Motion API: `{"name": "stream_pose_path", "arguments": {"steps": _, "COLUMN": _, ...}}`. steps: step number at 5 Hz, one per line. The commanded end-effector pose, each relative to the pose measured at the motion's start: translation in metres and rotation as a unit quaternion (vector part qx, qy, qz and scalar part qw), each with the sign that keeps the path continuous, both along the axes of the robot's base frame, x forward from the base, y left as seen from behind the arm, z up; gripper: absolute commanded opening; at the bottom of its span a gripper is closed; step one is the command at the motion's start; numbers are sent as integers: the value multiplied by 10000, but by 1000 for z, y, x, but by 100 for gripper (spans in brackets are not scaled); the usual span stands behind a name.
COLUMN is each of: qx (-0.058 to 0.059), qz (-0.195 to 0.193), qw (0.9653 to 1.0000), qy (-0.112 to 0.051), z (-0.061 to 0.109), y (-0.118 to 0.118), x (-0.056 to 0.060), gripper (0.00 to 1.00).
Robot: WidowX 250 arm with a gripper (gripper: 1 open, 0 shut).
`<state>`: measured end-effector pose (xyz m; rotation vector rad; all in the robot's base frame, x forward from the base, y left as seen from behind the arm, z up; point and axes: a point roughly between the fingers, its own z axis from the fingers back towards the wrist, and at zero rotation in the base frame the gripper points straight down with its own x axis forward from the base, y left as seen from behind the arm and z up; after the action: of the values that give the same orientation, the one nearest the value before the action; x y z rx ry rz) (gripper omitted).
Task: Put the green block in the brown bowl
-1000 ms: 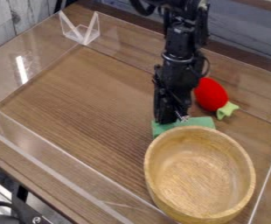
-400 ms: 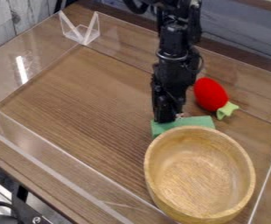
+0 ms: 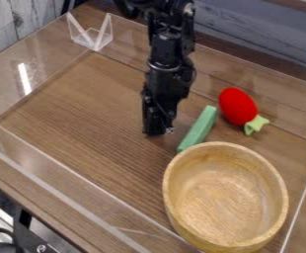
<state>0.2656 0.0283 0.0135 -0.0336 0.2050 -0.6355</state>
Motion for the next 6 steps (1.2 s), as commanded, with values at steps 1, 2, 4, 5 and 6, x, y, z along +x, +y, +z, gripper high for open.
{"name": "stream_pose_path", "arguments": {"steps": 1, "qx": 19, "qz": 267, "qw": 9996, "qy": -88, "z": 21, "y": -20, "x": -3, "gripper": 0}}
{"name": "stream_pose_path", "arguments": {"steps": 2, "qx": 36, "qz": 518, "qw": 9985, "qy": -152, "z": 21, "y": -33, "x": -12, "gripper": 0}}
{"name": "stream_pose_path", "arguments": {"steps": 4, "qx": 83, "qz": 606, "qw": 9978, "qy": -250, "z": 32, "y": -43, "x": -17, "gripper": 0}}
{"name": "stream_pose_path", "arguments": {"steps": 5, "qx": 105, "qz": 451, "qw": 9985, "qy": -302, "z": 41, "y": -44, "x": -16, "gripper": 0}}
{"name": "stream_pose_path", "arguments": {"steps": 6, "qx": 100, "qz": 314, "qw": 9988, "qy": -352, "z": 47, "y": -45, "x": -15, "gripper": 0}}
